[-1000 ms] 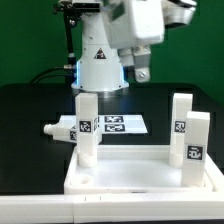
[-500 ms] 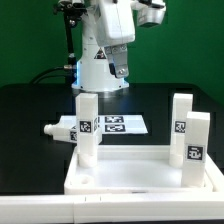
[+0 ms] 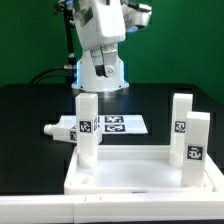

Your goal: Assemble desk

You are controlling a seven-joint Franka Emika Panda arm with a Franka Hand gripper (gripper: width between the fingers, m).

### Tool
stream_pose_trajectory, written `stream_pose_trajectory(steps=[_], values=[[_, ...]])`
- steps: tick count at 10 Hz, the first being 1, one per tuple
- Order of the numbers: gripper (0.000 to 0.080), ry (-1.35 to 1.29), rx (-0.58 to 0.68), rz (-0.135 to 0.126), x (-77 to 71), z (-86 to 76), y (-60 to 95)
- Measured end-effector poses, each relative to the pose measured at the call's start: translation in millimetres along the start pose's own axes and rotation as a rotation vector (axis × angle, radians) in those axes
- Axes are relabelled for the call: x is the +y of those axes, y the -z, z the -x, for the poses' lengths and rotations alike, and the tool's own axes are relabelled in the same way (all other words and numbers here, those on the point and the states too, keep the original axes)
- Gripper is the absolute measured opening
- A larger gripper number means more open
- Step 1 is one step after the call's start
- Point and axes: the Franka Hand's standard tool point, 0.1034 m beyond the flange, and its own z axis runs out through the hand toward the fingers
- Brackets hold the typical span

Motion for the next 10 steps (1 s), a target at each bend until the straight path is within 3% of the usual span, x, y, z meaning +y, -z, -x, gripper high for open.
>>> stream_pose_trajectory(steps=[2,5,8,9,10], values=[[0.0649,-0.143,0.000,0.001,-0.3,0.5,-1.0],[0.0649,-0.155,0.001,0.004,0.8,0.1,-2.6],[0.0649,0.197,-0.035,-0.016,17.2,-6.1,-2.7],[0.0649,0.241,-0.059,-0.009,22.0,-4.9,-3.1],[0.0649,0.109,-0.035,-0.017,22.4,-7.4,-3.4]])
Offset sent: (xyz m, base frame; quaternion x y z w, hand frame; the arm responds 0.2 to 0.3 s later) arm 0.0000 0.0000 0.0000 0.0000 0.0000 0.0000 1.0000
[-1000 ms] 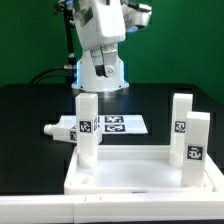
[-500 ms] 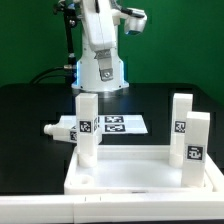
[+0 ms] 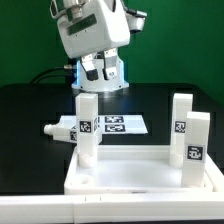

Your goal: Assemble desk

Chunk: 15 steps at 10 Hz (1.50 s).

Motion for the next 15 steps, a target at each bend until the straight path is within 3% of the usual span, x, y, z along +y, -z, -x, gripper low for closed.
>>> stream_pose_trajectory(steps=[3,5,7,12,15], values=[[0.0649,-0.131,0.002,0.008,0.9,0.5,-2.2],[0.0649,0.009,0.016,-0.001,-0.4,-4.9,-0.2],[0.0649,0.258,-0.003,0.012,4.4,-8.3,-0.2],[0.0649,0.605,-0.005,0.013,5.9,-8.7,-0.9],[0.0649,0.619,-0.005,0.013,6.1,-8.7,-1.1]])
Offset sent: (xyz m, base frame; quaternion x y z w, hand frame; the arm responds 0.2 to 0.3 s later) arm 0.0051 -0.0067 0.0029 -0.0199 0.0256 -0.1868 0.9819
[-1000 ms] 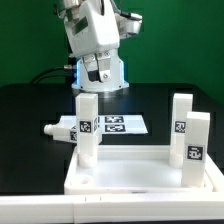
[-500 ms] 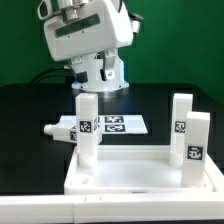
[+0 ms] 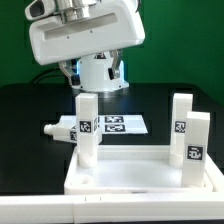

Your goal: Assemble desk

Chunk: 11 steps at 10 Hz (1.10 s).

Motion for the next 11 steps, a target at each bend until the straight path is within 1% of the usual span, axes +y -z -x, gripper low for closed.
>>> stream_pose_trajectory(steps=[8,9,11], values=[[0.0649,0.000,0.000,0.000,0.0,0.0,0.0],[0.0649,0.319,-0.005,-0.002,4.1,1.3,-1.0],[0.0649,0.666,-0.027,-0.012,17.0,1.6,-1.4]])
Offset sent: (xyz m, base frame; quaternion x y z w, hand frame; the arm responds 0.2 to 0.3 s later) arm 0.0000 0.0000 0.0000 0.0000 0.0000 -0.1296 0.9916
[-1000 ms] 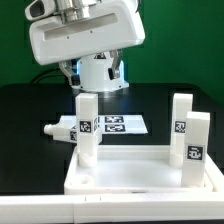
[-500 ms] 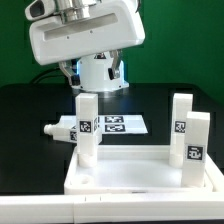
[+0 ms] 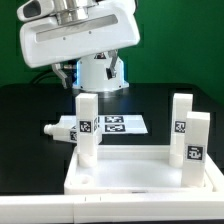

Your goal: Assemble desk

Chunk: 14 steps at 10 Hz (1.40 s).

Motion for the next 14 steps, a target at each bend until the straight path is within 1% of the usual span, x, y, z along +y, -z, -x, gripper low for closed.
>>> stream_pose_trajectory(steps=[1,2,3,5,6,7,8,9,10,11,13,14], values=[[0.0649,0.114,0.007,0.014,0.6,2.6,-1.8],[0.0649,0.173,0.020,0.044,2.4,7.4,-3.9],[0.0649,0.251,0.011,0.041,3.2,6.9,-3.3],[0.0649,0.392,0.004,0.047,5.1,7.0,-2.7],[0.0649,0.510,0.000,0.055,7.4,9.8,-2.7],[0.0649,0.664,0.000,0.074,11.9,22.4,-3.2],[0.0649,0.674,-0.016,0.066,10.6,39.9,-7.5],[0.0649,0.676,-0.029,0.045,7.2,49.1,-9.7],[0.0649,0.725,-0.020,0.053,2.5,46.7,-8.1],[0.0649,0.789,-0.025,0.054,2.3,46.1,-6.7],[0.0649,0.766,-0.025,0.055,2.8,46.2,-6.7],[0.0649,0.748,-0.036,0.054,3.3,50.2,-9.4]])
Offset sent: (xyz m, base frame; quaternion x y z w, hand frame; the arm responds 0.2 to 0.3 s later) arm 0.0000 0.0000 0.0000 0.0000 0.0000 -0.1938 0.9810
